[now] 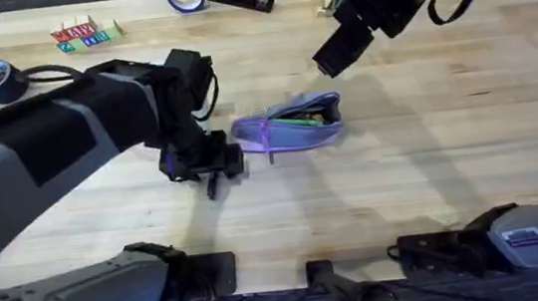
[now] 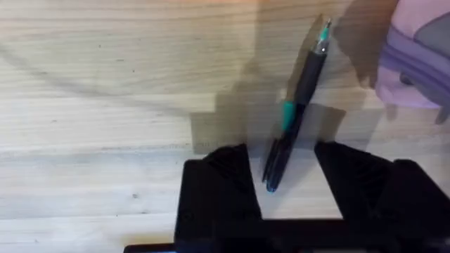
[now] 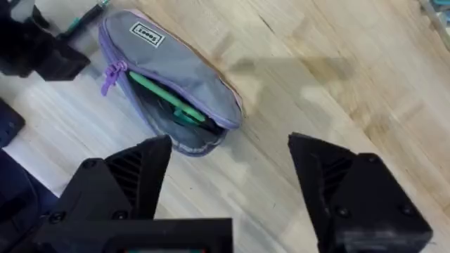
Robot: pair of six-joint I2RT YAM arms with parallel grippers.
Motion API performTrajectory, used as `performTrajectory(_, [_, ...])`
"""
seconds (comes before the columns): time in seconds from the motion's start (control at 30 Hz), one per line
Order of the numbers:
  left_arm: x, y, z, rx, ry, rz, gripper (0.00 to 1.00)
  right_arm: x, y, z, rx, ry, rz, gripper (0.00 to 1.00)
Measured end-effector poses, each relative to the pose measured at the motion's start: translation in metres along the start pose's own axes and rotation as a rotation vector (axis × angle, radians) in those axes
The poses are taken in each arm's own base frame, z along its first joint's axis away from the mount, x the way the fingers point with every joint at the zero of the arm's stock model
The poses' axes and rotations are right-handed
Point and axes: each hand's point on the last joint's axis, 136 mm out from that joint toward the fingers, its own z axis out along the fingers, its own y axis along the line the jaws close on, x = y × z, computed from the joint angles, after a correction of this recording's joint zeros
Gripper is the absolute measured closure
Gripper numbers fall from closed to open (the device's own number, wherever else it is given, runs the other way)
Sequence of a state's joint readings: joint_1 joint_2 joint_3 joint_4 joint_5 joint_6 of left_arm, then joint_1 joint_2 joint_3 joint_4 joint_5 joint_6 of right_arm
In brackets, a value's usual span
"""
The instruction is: Unzip the bag, pick up the pens from the table one at a time and place them inside, then zip the bag closed.
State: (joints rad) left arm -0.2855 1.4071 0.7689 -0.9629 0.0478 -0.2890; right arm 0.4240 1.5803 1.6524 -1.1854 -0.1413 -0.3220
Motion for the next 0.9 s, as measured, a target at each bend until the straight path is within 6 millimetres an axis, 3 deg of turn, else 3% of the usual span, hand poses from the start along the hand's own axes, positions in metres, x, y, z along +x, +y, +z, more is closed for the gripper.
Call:
performTrajectory(0.13, [0.0000, -0.0007, 0.0000, 0.004, 0.000, -0.002, 0.482, 0.0000, 0.0000, 0.0000, 0.000, 0.000, 0.000, 0.005])
performTrajectory(0.27, [0.0006, -0.0017, -0.0001, 0.010, 0.004, -0.006, 0.707, 0.0002, -0.0007, 0.0000, 0.004, 0.001, 0.000, 0.006])
performTrajectory(0.33, [0.0004, -0.0027, -0.0002, 0.016, 0.003, -0.006, 0.774, 0.0004, -0.0012, 0.0000, 0.007, 0.002, 0.000, 0.006])
performTrajectory(0.53, [0.0002, -0.0042, -0.0004, 0.024, 0.003, -0.006, 0.869, 0.0004, -0.0012, 0.0000, 0.007, 0.002, 0.000, 0.005])
performTrajectory(0.9, [-0.0005, -0.0044, -0.0015, 0.023, 0.005, -0.006, 0.875, 0.0004, -0.0012, 0.0000, 0.007, 0.002, 0.000, 0.005])
